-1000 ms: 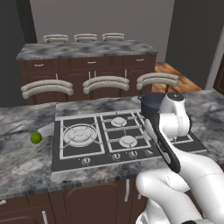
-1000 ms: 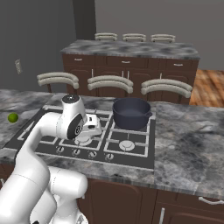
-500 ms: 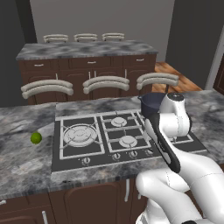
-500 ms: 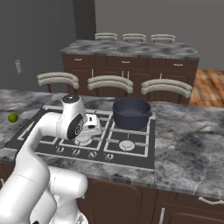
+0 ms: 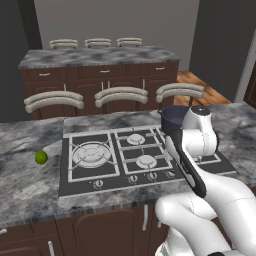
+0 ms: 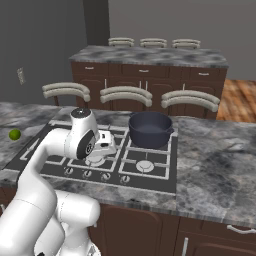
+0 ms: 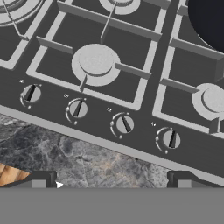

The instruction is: Turn on the burner for the pot on the stove. Wait thirty seconds for the pot to heat up. Then add the lime to the pot.

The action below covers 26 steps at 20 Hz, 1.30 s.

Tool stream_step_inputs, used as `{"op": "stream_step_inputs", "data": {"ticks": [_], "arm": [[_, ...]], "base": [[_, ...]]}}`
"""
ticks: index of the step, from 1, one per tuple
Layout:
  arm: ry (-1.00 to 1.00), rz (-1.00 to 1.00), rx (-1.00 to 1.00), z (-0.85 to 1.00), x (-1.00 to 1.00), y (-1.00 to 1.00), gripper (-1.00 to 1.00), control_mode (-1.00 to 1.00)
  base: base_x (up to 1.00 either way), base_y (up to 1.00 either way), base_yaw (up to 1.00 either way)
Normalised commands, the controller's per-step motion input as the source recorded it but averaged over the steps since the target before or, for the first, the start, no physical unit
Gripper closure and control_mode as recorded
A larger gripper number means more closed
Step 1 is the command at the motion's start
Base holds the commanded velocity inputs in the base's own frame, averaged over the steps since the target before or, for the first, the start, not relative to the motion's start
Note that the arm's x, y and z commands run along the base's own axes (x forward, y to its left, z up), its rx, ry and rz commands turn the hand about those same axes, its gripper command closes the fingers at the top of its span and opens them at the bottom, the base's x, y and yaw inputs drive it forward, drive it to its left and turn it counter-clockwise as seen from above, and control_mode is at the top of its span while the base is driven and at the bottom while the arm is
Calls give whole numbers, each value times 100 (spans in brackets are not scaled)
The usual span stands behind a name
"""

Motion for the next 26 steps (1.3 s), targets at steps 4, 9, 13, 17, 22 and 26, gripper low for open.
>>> {"op": "stream_step_inputs", "data": {"ticks": [4,9,13,17,22,26], "arm": [[0,0,0,0,0,0,-100,-100],[0,0,0,0,0,0,-100,-100],[0,0,0,0,0,0,-100,-100],[0,0,0,0,0,0,-100,-100],[0,0,0,0,0,0,-100,-100],[0,0,0,0,0,0,-100,-100]], "base": [[0,0,0],[0,0,0],[0,0,0],[0,0,0],[0,0,0],[0,0,0]]}}
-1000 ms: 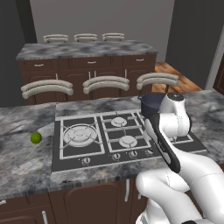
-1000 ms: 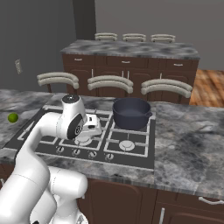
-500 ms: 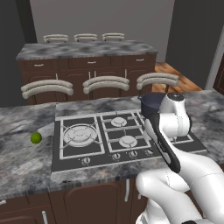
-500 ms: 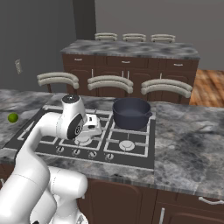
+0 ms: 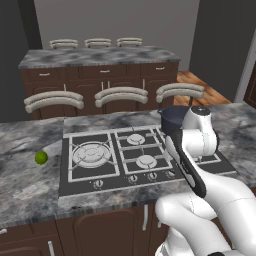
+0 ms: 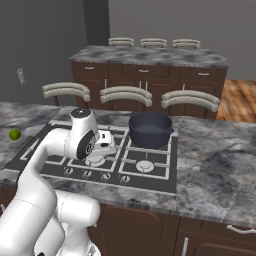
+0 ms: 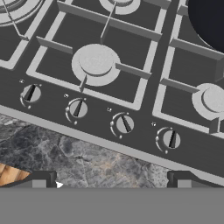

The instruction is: Turn on the burner for the pot on the stove. Wait thirty seconds for the pot to heat up. Then add the lime to the pot.

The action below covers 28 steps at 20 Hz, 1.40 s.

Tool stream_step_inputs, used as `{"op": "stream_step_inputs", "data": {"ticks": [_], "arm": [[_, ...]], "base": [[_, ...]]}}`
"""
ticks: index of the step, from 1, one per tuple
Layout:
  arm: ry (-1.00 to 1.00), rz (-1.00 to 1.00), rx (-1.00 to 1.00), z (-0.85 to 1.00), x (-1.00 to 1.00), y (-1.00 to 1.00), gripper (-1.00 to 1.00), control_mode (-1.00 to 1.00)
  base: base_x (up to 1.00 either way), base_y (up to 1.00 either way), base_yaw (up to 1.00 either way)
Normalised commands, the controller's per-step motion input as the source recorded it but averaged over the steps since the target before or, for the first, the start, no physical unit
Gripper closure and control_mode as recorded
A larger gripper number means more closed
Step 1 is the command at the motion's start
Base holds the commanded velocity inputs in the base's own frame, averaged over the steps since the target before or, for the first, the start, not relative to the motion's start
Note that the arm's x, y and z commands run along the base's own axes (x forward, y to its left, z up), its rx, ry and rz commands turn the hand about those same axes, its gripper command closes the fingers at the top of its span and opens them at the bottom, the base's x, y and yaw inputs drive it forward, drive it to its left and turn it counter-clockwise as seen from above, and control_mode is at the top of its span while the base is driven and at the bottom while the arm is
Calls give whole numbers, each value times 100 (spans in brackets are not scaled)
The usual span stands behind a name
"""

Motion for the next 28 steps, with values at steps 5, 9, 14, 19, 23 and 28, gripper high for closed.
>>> {"op": "stream_step_inputs", "data": {"ticks": [5,9,14,19,23,28], "arm": [[0,0,0,0,0,0,-100,-100],[0,0,0,0,0,0,-100,-100],[0,0,0,0,0,0,-100,-100],[0,0,0,0,0,0,-100,-100],[0,0,0,0,0,0,-100,-100],[0,0,0,0,0,0,-100,-100]], "base": [[0,0,0],[0,0,0],[0,0,0],[0,0,0],[0,0,0],[0,0,0]]}}
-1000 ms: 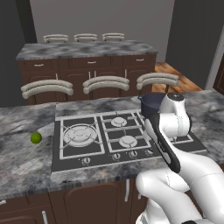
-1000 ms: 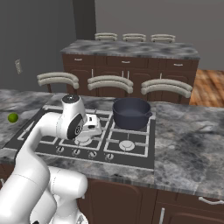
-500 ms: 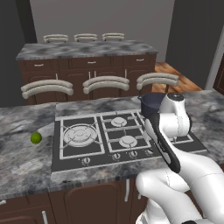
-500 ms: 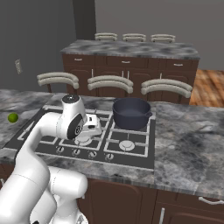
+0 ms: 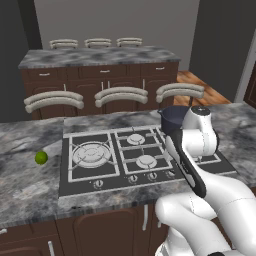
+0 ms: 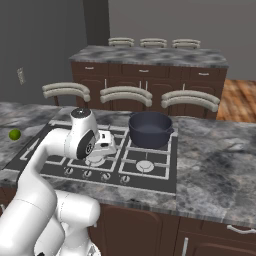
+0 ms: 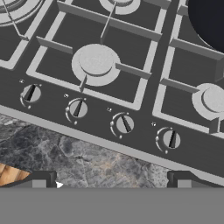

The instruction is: Turn on the burner for the pot on the stove. Wait thirty seconds for the pot to heat up. Then add the lime to the pot.

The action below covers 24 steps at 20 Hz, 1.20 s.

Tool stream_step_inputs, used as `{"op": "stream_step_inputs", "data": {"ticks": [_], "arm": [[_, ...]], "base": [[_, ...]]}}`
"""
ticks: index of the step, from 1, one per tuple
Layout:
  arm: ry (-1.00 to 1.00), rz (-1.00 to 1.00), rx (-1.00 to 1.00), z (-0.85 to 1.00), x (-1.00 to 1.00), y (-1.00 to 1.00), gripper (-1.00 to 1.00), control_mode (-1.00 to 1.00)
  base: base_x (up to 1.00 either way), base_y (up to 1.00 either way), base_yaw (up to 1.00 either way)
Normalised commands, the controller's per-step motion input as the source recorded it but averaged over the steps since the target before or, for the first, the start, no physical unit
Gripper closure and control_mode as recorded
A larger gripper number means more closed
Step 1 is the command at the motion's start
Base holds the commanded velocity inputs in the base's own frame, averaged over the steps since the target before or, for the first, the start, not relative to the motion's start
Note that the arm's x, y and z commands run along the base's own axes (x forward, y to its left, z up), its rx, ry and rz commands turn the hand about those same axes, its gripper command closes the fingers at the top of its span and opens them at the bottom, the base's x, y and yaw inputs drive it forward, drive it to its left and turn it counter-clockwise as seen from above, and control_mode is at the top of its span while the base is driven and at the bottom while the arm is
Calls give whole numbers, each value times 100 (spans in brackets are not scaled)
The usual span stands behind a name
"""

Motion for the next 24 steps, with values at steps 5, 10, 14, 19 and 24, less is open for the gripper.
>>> {"op": "stream_step_inputs", "data": {"ticks": [5,10,14,19,24], "arm": [[0,0,0,0,0,0,-100,-100],[0,0,0,0,0,0,-100,-100],[0,0,0,0,0,0,-100,-100],[0,0,0,0,0,0,-100,-100],[0,0,0,0,0,0,-100,-100]], "base": [[0,0,0],[0,0,0],[0,0,0],[0,0,0],[0,0,0]]}}
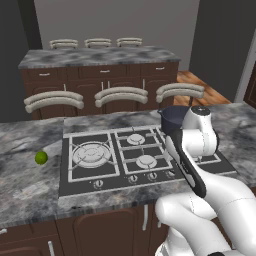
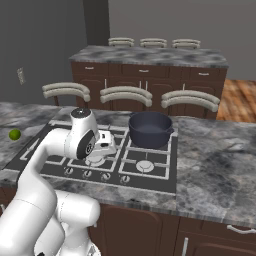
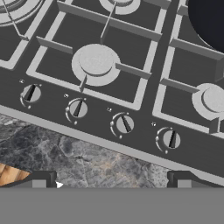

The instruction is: Turn on the burner for the pot on the stove. Wait thirty seconds for the pot to heat up. Then add the lime to the pot.

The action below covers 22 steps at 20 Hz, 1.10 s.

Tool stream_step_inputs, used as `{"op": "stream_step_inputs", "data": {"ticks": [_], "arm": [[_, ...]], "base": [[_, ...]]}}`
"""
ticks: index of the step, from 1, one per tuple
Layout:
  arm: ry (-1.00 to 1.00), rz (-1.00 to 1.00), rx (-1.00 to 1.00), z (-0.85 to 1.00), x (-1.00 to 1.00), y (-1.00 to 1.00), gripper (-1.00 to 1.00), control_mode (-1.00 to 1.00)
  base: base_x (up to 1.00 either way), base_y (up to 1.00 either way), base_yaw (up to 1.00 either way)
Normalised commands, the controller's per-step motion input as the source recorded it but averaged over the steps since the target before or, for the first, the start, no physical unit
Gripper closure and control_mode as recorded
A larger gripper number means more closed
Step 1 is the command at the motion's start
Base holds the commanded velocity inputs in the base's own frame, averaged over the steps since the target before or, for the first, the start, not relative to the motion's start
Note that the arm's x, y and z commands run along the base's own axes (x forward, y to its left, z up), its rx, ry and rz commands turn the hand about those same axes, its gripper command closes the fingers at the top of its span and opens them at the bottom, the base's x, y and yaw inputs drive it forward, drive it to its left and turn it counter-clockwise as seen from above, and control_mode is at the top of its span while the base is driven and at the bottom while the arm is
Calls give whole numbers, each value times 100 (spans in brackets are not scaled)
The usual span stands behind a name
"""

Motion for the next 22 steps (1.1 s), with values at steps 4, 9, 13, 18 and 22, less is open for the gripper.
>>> {"op": "stream_step_inputs", "data": {"ticks": [4,9,13,18,22], "arm": [[0,0,0,0,0,0,-100,-100],[0,0,0,0,0,0,-100,-100],[0,0,0,0,0,0,-100,-100],[0,0,0,0,0,0,-100,-100],[0,0,0,0,0,0,-100,-100]], "base": [[0,0,0],[0,0,0],[0,0,0],[0,0,0],[0,0,0]]}}
